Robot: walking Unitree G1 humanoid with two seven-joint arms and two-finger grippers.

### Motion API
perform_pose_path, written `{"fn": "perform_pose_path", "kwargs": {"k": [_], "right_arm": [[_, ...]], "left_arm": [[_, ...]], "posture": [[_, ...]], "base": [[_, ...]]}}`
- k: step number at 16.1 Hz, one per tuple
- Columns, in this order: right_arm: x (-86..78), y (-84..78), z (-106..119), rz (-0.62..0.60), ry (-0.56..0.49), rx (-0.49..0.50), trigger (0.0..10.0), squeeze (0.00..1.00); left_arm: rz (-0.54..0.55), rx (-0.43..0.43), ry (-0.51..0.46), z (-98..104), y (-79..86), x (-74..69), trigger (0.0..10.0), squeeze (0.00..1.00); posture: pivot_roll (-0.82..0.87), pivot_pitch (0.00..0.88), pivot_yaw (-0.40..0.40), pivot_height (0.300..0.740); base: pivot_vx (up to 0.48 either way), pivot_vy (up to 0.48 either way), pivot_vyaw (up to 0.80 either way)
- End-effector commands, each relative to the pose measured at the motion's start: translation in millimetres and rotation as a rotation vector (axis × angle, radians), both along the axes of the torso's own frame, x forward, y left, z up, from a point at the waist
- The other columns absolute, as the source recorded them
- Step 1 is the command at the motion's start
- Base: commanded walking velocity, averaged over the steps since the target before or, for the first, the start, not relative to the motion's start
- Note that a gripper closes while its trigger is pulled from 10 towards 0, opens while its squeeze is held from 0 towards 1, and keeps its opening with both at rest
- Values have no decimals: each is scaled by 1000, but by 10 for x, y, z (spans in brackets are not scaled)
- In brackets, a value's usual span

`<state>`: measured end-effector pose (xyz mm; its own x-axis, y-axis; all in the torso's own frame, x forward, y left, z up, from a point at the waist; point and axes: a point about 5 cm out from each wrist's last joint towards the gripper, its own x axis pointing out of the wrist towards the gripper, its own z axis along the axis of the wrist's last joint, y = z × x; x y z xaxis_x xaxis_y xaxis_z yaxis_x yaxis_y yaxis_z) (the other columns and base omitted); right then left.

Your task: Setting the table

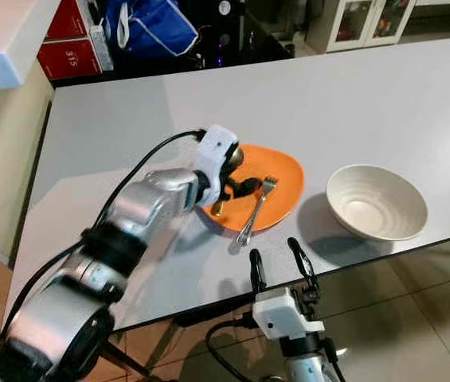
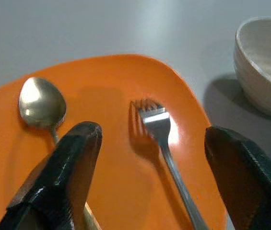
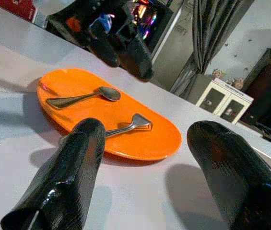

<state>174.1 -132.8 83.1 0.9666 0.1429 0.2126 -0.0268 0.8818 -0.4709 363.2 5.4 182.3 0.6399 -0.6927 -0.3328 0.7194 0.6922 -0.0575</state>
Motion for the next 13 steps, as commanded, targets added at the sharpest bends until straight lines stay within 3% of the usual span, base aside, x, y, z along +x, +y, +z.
{"fn": "perform_pose_path", "kwargs": {"k": [1,8,13], "right_arm": [[-27,12,7,-6,7,-6,10000,0],[-66,118,16,-23,13,-5,10000,0],[-76,205,19,-29,15,-9,10000,0]], "left_arm": [[-4,-11,-7,52,-29,46,10000,0],[5,-25,54,2,-178,90,10000,0],[39,42,77,-168,-115,107,10000,0]], "posture": [[-135,108,100,740],[-162,119,120,740],[-165,117,127,740]], "base": [[0,0,0],[0,0,0],[0,0,0]]}}
